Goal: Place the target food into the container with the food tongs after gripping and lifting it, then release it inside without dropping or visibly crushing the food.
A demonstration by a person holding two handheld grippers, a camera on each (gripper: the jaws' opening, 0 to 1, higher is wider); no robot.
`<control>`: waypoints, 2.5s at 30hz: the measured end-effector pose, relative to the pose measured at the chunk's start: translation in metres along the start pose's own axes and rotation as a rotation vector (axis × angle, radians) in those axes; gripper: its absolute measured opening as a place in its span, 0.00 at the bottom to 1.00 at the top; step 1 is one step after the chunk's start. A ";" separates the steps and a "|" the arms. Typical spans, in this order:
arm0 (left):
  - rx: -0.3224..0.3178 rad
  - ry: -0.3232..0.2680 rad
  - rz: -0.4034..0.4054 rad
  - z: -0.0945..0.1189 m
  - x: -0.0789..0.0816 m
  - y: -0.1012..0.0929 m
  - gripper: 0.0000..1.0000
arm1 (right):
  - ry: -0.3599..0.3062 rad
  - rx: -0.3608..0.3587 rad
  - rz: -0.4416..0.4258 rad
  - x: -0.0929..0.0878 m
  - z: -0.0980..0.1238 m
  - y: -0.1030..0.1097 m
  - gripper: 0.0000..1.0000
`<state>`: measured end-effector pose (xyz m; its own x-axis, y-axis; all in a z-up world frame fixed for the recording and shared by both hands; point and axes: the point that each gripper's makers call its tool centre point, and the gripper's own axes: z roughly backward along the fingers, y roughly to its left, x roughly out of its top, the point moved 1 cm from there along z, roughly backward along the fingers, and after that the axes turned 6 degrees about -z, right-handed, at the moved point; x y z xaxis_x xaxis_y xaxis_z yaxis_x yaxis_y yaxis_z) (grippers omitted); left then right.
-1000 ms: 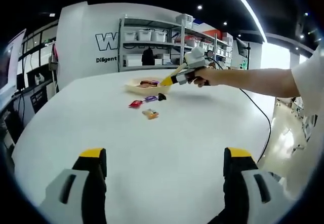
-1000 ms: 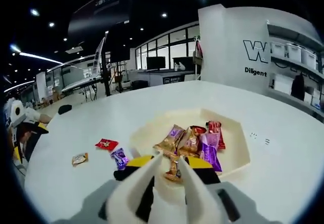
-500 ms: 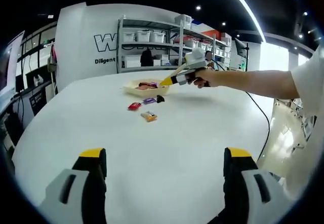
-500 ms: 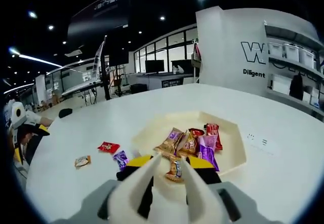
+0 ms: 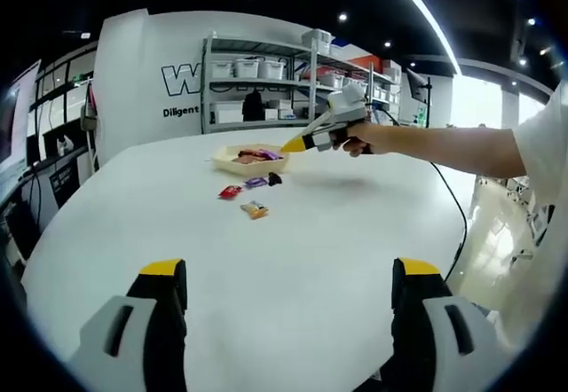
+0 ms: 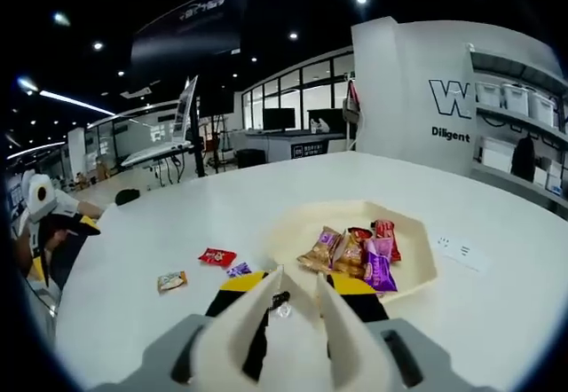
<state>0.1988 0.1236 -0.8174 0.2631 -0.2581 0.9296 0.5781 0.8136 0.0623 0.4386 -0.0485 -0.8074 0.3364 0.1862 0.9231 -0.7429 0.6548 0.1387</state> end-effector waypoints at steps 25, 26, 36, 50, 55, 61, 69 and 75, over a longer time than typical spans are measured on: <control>-0.007 -0.032 0.003 0.010 0.004 -0.005 0.95 | 0.081 -0.060 -0.009 -0.023 -0.020 0.027 0.19; -0.006 -0.038 0.008 0.012 0.004 -0.004 0.95 | 0.081 -0.064 -0.013 -0.023 -0.020 0.028 0.19; -0.004 -0.045 0.014 0.014 0.002 -0.003 0.94 | 0.102 -0.112 0.014 -0.024 -0.024 0.016 0.19; -0.008 -0.042 0.007 0.016 0.003 -0.007 0.94 | 0.171 -0.116 0.115 -0.034 -0.012 0.016 0.19; -0.014 -0.045 -0.001 0.014 0.007 -0.012 0.94 | 0.188 -0.118 0.125 -0.038 -0.001 0.012 0.19; -0.023 -0.043 -0.012 0.012 0.010 -0.017 0.94 | 0.139 -0.132 0.056 -0.031 0.008 0.006 0.19; -0.018 -0.044 -0.016 0.013 0.012 -0.017 0.94 | 0.131 -0.156 0.023 -0.032 -0.010 0.013 0.20; -0.011 -0.038 -0.007 0.016 0.006 -0.012 0.94 | 0.130 -0.200 -0.072 -0.033 -0.017 0.013 0.20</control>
<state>0.1813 0.1207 -0.8066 0.2293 -0.2439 0.9423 0.5885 0.8059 0.0654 0.4273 -0.0333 -0.8426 0.4656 0.2183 0.8576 -0.5891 0.7996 0.1164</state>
